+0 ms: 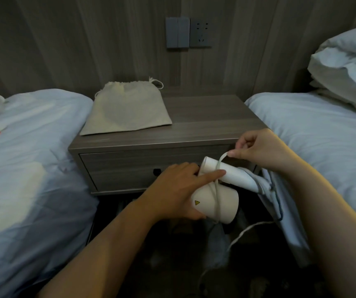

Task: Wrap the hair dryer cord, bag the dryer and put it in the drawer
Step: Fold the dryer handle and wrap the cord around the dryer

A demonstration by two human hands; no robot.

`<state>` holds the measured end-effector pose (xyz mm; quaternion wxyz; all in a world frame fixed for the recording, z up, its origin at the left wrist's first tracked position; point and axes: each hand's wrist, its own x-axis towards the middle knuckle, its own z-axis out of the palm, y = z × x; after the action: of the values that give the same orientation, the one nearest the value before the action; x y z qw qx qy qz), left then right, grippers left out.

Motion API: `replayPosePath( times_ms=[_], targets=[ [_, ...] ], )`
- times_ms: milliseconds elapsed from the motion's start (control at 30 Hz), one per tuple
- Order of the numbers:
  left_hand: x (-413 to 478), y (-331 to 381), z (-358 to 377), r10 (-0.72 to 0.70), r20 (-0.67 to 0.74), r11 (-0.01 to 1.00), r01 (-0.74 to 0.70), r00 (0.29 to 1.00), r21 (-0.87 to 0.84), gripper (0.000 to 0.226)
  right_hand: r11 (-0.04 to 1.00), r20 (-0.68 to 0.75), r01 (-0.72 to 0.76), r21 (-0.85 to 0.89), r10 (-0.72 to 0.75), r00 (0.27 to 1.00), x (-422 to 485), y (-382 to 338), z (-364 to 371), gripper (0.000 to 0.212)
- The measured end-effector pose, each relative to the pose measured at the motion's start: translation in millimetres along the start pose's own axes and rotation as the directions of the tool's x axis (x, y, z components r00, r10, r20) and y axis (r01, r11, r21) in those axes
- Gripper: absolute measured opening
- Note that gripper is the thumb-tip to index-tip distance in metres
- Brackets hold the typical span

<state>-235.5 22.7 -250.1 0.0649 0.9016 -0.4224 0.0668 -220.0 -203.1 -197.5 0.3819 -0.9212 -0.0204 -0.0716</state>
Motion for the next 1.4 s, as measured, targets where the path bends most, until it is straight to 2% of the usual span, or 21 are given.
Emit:
replayPosePath(
  times_ms=[100,167,233,333,367,400,467,500,533,567,600,667,733,800,867,933,1033,1100,1167,1267,1400],
  targets=[
    [-2.0,-0.7,0.0,-0.033,0.002,0.996,0.033,0.999,-0.083,0.096,0.943,0.210,-0.045,0.329,-0.026,0.977,4.7,21.6,-4.8,0.016],
    [-3.0,3.0,-2.2,-0.093,0.020,0.967,0.095,0.995,-0.235,0.097,0.858,0.368,-0.140,0.495,-0.060,0.928,6.6,34.0,-6.3,0.005],
    [-2.5,5.3,-3.8,-0.153,0.041,0.915,0.158,0.987,-0.372,0.099,0.770,0.450,-0.224,0.597,-0.090,0.888,10.6,47.4,-6.2,0.045],
    [-1.0,6.0,-7.8,-0.239,0.020,0.784,0.205,0.971,-0.586,0.098,0.577,0.445,-0.352,0.737,-0.023,0.895,13.6,65.5,6.6,0.069],
    [-0.4,5.1,-9.3,-0.266,0.014,0.726,0.210,0.964,-0.655,0.097,0.521,0.439,-0.382,0.763,0.015,0.898,13.8,67.3,13.4,0.076],
    [0.1,3.9,-10.8,-0.291,0.004,0.669,0.207,0.957,-0.714,0.096,0.518,0.432,-0.378,0.768,0.017,0.901,13.2,66.9,19.6,0.083],
    [1.8,-0.7,-12.4,-0.340,-0.032,0.555,0.173,0.940,-0.814,0.095,0.577,0.399,-0.318,0.752,-0.015,0.917,13.1,60.7,33.5,0.080],
    [2.8,-2.6,-13.5,-0.362,-0.049,0.498,0.148,0.931,-0.855,0.094,0.603,0.380,-0.280,0.747,-0.041,0.924,12.9,55.0,38.5,0.070],
    [3.8,-4.3,-14.3,-0.387,-0.069,0.446,0.121,0.919,-0.887,0.092,0.603,0.361,-0.255,0.756,-0.059,0.931,10.5,46.8,40.8,0.052],
    [5.2,-5.6,-14.9,-0.422,-0.089,0.400,0.097,0.902,-0.911,0.088,0.575,0.346,-0.241,0.782,-0.079,0.935,7.9,40.5,43.7,0.024],
    [6.5,-6.1,-16.5,-0.471,-0.102,0.351,0.080,0.876,-0.933,0.085,0.543,0.355,-0.252,0.801,-0.093,0.930,5.5,35.3,45.3,0.016],
    [7.1,-9.0,-21.5,-0.581,-0.102,0.258,0.064,0.807,-0.964,0.085,0.455,0.454,-0.363,0.813,-0.105,0.885,1.0,27.2,47.1,0.039],
    [4.1,-13.8,-28.2,-0.642,-0.118,0.262,0.072,0.757,-0.963,0.079,0.418,0.528,-0.429,0.801,-0.155,0.835,-4.7,16.8,47.7,0.055],
    [0.0,-18.5,-31.9,-0.663,-0.138,0.296,0.089,0.736,-0.951,0.076,0.431,0.535,-0.418,0.800,-0.195,0.822,-4.0,11.9,48.6,0.079],
    [-0.8,-17.7,-32.6,-0.681,-0.124,0.271,0.091,0.722,-0.958,0.078,0.473,0.511,-0.372,0.799,-0.208,0.834,-5.5,6.8,51.1,0.087],
    [1.1,-13.8,-29.1,-0.687,-0.110,0.258,0.100,0.719,-0.961,0.080,0.494,0.486,-0.344,0.799,-0.192,0.853,-7.6,3.4,55.0,0.077],
    [4.0,-8.1,-25.6,-0.686,-0.093,0.289,0.152,0.722,-0.945,0.084,0.525,0.430,-0.335,0.783,-0.067,0.900,-13.2,-0.9,60.4,0.058],
    [4.6,-6.7,-25.9,-0.683,-0.083,0.291,0.166,0.726,-0.942,0.079,0.551,0.401,-0.315,0.772,-0.038,0.915,-17.5,-3.4,64.1,0.050],
    [4.9,-6.2,-27.6,-0.678,-0.079,0.289,0.166,0.731,-0.943,0.068,0.614,0.378,-0.278,0.739,-0.036,0.925,-20.8,-6.2,69.0,0.050],
    [4.7,-6.5,-29.5,-0.679,-0.053,0.251,0.163,0.732,-0.954,0.062,0.646,0.331,-0.243,0.723,-0.014,0.944,-25.5,-12.2,75.9,0.053],
    [4.4,-8.1,-27.7,-0.671,-0.003,0.233,0.207,0.741,-0.950,0.084,0.751,0.244,-0.161,0.641,0.000,0.970,-29.7,-19.8,73.8,0.043]
  ],
)
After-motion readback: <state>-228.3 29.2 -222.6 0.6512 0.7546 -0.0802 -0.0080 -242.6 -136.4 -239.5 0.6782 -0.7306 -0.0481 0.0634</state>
